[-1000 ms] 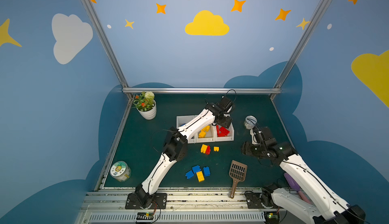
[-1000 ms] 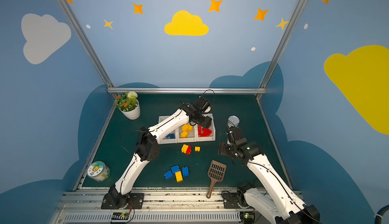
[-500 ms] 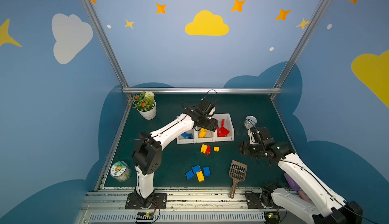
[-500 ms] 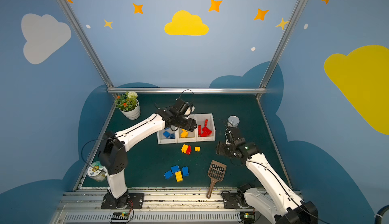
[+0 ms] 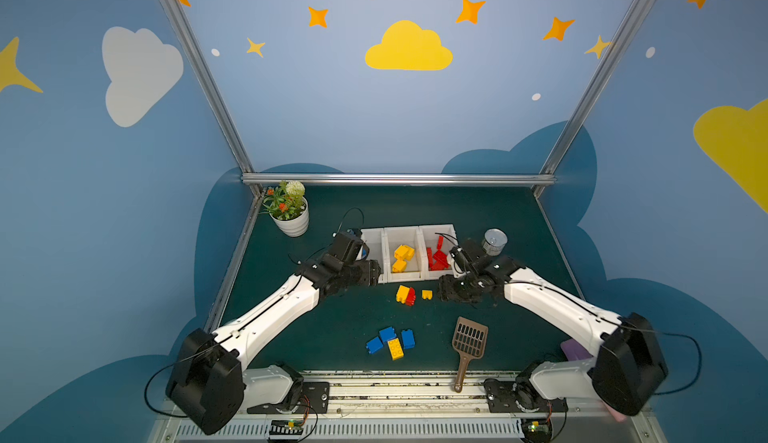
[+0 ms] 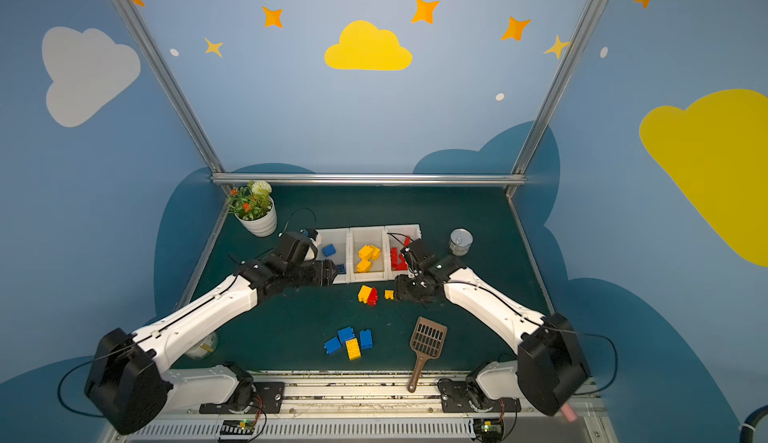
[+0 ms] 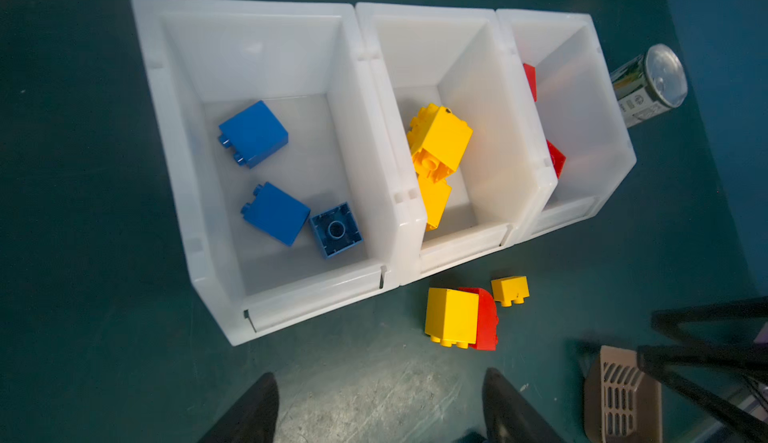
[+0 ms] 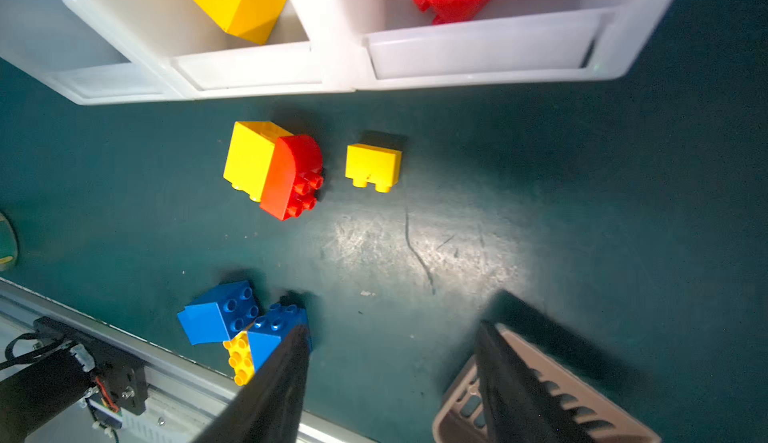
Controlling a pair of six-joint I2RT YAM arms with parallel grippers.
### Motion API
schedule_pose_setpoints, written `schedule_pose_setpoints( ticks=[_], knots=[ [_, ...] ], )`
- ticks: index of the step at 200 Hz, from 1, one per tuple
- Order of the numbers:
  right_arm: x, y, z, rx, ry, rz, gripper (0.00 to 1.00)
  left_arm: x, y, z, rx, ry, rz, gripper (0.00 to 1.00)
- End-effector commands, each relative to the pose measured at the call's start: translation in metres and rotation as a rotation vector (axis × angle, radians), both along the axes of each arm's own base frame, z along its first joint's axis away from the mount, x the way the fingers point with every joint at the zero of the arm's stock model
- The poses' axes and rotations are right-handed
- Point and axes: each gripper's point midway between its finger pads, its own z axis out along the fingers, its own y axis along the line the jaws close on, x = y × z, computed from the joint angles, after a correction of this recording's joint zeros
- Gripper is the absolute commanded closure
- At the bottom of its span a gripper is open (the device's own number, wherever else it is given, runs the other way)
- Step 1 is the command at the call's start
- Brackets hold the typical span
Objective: Sort the legos into containers by color
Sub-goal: 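Lower the right gripper toward a red brick in the pile while the left arm withdraws, then close the right gripper on the red brick and lift it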
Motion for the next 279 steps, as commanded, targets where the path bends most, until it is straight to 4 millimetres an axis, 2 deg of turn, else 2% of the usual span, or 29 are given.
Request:
schedule_pose_setpoints(
  ticks=[1,32,75,122,153,197,246,279],
  knots=[
    [-0.002,0.013,-0.008,-0.042,0.094,0.001,0.38,0.000,0.009,0.007,-0.043,-0.045,0.065,0.22],
    [0.002,0.041,-0.017,-0.040,0.100,0.057,0.38,-0.009,0.019,0.005,-0.037,-0.044,0.086,0.22],
    [0.013,0.062,-0.030,-0.034,0.126,0.059,0.40,-0.015,0.022,0.002,-0.054,-0.035,0.099,0.21],
    [0.014,0.077,-0.047,-0.052,0.159,0.093,0.43,-0.018,0.023,0.000,-0.060,-0.026,0.099,0.21],
    [0.015,0.086,-0.052,-0.046,0.165,0.109,0.46,-0.020,0.020,-0.002,-0.071,-0.016,0.090,0.21],
    [0.011,0.078,-0.064,-0.095,0.191,0.106,0.50,-0.021,0.017,-0.002,-0.088,-0.013,0.080,0.21],
    [0.006,0.061,-0.061,-0.137,0.179,0.099,0.52,-0.022,0.018,-0.004,-0.086,-0.010,0.085,0.21],
    [0.003,0.056,-0.060,-0.140,0.182,0.095,0.53,-0.022,0.017,-0.003,-0.091,-0.010,0.082,0.21]
  ],
)
